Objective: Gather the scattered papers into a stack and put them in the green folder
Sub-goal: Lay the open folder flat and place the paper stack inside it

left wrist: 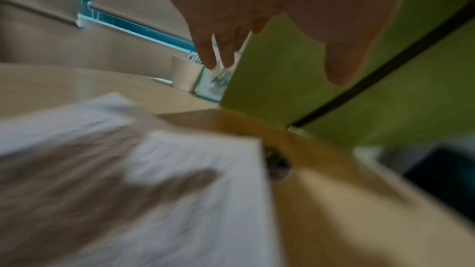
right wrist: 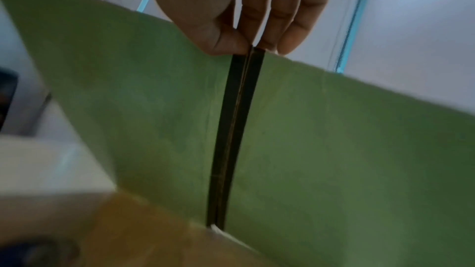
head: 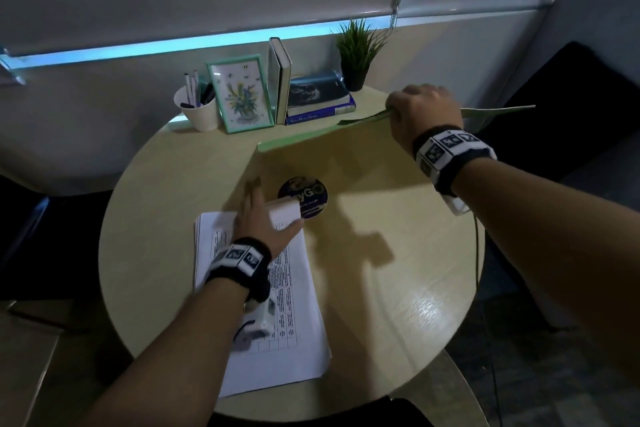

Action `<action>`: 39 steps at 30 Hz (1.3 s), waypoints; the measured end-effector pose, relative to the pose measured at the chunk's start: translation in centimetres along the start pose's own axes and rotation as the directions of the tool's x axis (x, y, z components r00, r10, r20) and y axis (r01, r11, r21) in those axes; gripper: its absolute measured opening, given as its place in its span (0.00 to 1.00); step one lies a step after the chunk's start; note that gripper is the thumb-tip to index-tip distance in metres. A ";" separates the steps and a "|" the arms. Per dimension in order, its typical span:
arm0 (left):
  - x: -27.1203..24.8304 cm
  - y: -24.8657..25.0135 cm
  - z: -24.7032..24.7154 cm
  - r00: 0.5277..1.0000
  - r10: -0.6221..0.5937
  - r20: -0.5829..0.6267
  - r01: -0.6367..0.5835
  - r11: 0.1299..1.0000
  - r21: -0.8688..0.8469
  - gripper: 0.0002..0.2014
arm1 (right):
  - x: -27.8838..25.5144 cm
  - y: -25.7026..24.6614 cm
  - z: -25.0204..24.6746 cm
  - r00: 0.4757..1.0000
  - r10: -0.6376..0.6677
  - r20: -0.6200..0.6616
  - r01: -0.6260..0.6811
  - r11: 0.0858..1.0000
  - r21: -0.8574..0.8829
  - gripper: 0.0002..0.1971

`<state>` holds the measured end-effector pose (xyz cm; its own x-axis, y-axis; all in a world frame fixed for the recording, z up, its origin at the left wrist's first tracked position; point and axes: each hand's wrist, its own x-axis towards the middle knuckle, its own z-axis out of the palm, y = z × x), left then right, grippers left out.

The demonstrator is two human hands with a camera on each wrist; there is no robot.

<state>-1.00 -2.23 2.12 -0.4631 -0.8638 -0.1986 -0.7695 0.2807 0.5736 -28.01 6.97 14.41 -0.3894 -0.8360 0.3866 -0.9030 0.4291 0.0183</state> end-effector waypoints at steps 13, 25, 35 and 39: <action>2.0 11.8 -6.5 0.981 -0.002 0.192 0.191 0.142 -0.971 0.38 | 0.0 -4.2 1.5 0.979 -0.010 -0.206 0.048 0.983 0.179 0.08; 1.9 15.5 -9.3 1.000 0.006 -0.008 -0.009 0.252 -0.968 0.17 | -0.7 -5.1 0.4 0.977 0.078 0.199 -0.111 0.981 0.161 0.18; 3.2 10.7 -4.8 0.976 -0.205 0.070 0.179 0.578 -0.796 0.29 | 2.3 1.1 -3.6 0.729 0.680 0.073 -0.479 0.432 0.764 0.13; 2.5 9.9 -2.9 0.937 -0.230 0.262 0.348 0.637 -0.687 0.25 | 1.6 2.4 -3.0 0.604 0.787 0.126 -0.503 0.254 0.826 0.12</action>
<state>-8.52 -2.78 9.61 -0.3722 -0.7646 -0.5262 -0.3496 -0.4097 0.8426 -30.26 7.70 17.89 -0.9689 -0.2097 0.1316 -0.1827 0.2469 -0.9517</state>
